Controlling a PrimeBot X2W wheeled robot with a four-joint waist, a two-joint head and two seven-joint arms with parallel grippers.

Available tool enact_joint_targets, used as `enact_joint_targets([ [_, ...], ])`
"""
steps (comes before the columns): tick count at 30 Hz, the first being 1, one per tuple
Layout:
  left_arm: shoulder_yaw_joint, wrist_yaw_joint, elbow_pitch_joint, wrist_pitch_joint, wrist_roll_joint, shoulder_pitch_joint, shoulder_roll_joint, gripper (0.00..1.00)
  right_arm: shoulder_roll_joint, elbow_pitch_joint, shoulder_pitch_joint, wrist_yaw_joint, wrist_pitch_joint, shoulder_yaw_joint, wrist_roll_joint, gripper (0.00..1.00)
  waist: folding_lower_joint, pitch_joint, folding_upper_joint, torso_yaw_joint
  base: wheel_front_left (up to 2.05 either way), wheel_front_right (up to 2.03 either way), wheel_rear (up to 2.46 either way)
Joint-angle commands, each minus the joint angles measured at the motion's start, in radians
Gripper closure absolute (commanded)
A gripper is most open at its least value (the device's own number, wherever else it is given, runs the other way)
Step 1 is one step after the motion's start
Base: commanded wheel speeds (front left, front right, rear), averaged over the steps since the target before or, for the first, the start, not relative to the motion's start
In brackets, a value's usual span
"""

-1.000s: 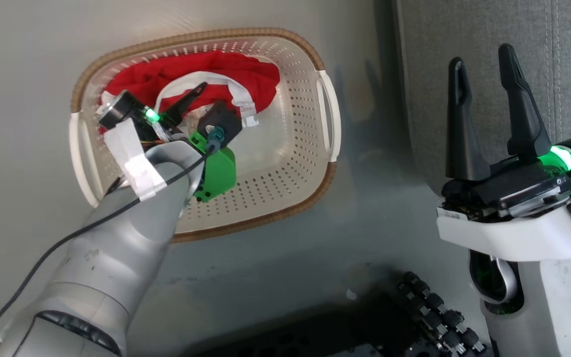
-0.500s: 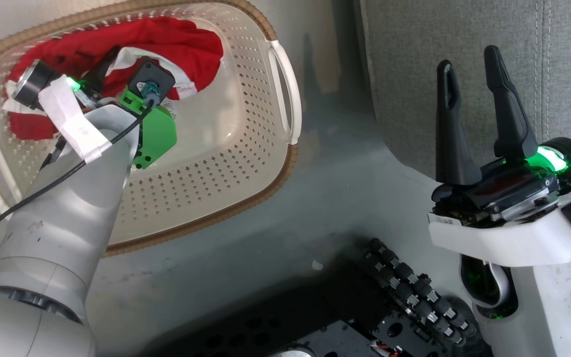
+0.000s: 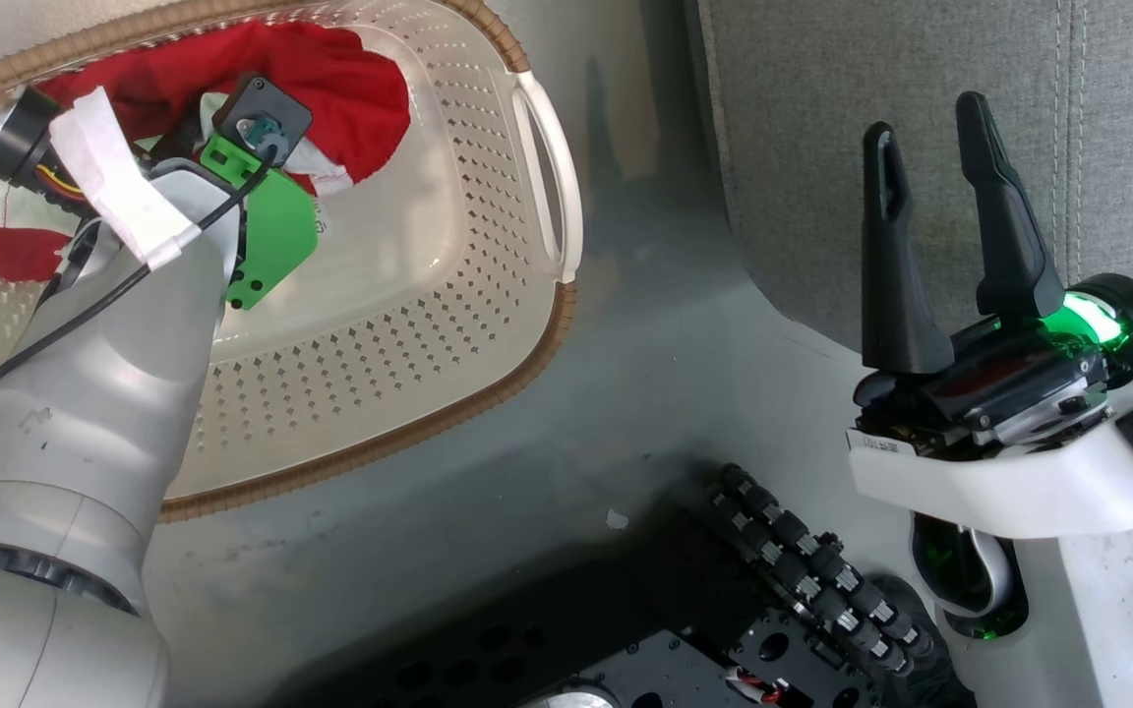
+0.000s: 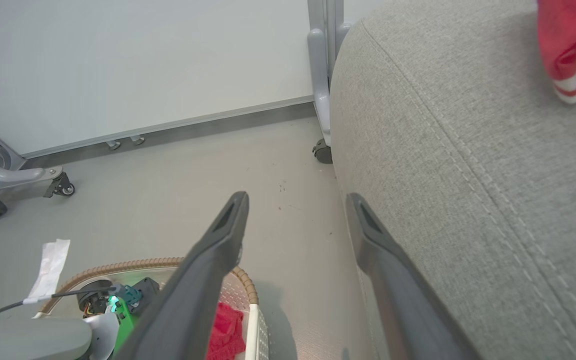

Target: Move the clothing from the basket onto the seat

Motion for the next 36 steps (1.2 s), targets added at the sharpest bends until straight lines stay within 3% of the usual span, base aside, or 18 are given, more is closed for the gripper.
enact_joint_targets([
  [1,-0.005,0.0,0.005,0.002,0.001,-0.024,0.005,1.0,0.0,-0.005,0.011,0.0,-0.003,-0.002,0.003,0.0,-0.0001,-0.002,-0.0001,0.0,0.0,0.0,0.0],
  [9,0.008,0.007,0.007,-0.044,-0.037,0.004,-0.019,1.0,0.0,0.013,-0.024,0.0,-0.003,0.003,0.001,0.0,-0.0001,-0.021,-0.0001,0.002,0.0,0.0,0.0],
  [22,0.033,-0.047,-0.045,-0.232,-0.129,0.16,-0.092,1.0,-0.001,0.1,0.001,0.0,-0.003,-0.037,-0.06,0.0,-0.0001,-0.21,-0.0001,0.114,0.0,0.0,0.0],
  [29,0.037,-0.069,-0.159,-0.248,-0.175,0.232,-0.115,1.0,-0.002,0.128,0.029,0.0,0.025,-0.06,-0.093,0.0,-0.0001,-0.333,-0.0001,0.169,0.0,0.0,0.0],
  [36,0.057,-0.086,-0.393,-0.248,-0.217,0.361,-0.097,1.0,-0.002,0.133,0.078,0.0,0.07,-0.087,-0.11,0.0,-0.0001,-0.485,-0.0001,0.227,0.0,0.0,0.0],
])
